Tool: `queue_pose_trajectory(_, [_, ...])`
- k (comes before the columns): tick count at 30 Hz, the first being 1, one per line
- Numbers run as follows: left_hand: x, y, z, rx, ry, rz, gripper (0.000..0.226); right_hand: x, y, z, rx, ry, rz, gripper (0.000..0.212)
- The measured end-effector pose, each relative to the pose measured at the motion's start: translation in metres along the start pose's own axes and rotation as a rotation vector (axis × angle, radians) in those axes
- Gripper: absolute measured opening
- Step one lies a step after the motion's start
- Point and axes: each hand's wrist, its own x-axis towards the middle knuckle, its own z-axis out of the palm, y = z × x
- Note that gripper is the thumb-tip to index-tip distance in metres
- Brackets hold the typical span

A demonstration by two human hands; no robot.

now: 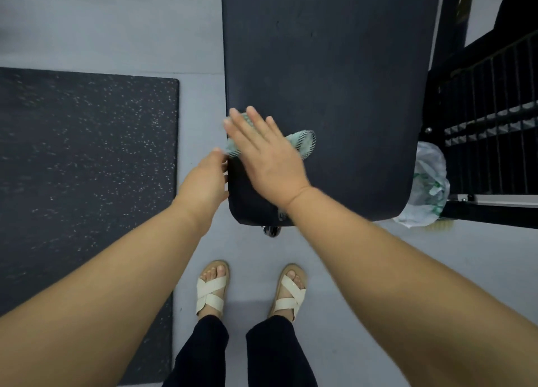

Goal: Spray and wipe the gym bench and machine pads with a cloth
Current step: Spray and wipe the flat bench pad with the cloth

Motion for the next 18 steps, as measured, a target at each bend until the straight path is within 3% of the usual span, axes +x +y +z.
queue_pose_trajectory(3, [-0.003, 0.001, 0.009, 0.066, 0.029, 0.008, 0.040, -0.026, 0.065, -0.023, -0.099, -0.003, 0.102, 0.048])
queue_pose_trajectory(7, [-0.005, 0.014, 0.015, 0.134, 0.021, 0.104, 0.043, -0.048, 0.112, -0.052, 0.019, 0.116, 0.731, 0.050])
queue_pose_trajectory(10, [-0.001, 0.018, 0.013, 0.083, -0.010, 0.093, 0.045, -0.016, 0.077, -0.037, 0.074, 0.222, 0.961, 0.051])
queue_pose_trajectory(11, [-0.001, 0.017, 0.012, 0.054, -0.012, 0.079, 0.044, -0.001, 0.055, -0.028, 0.069, 0.239, 0.937, 0.051])
queue_pose_trajectory(13, [-0.001, 0.014, 0.009, -0.001, -0.006, 0.065, 0.042, 0.025, 0.007, -0.007, 0.038, 0.254, 0.704, 0.051])
queue_pose_trajectory(16, [-0.001, 0.015, 0.004, -0.082, 0.011, 0.061, 0.037, 0.038, -0.044, 0.009, -0.024, -0.034, 0.236, 0.054])
queue_pose_trajectory(18, [0.001, 0.016, 0.001, -0.110, 0.030, 0.012, 0.041, 0.035, -0.027, 0.006, 0.046, -0.063, 0.023, 0.049])
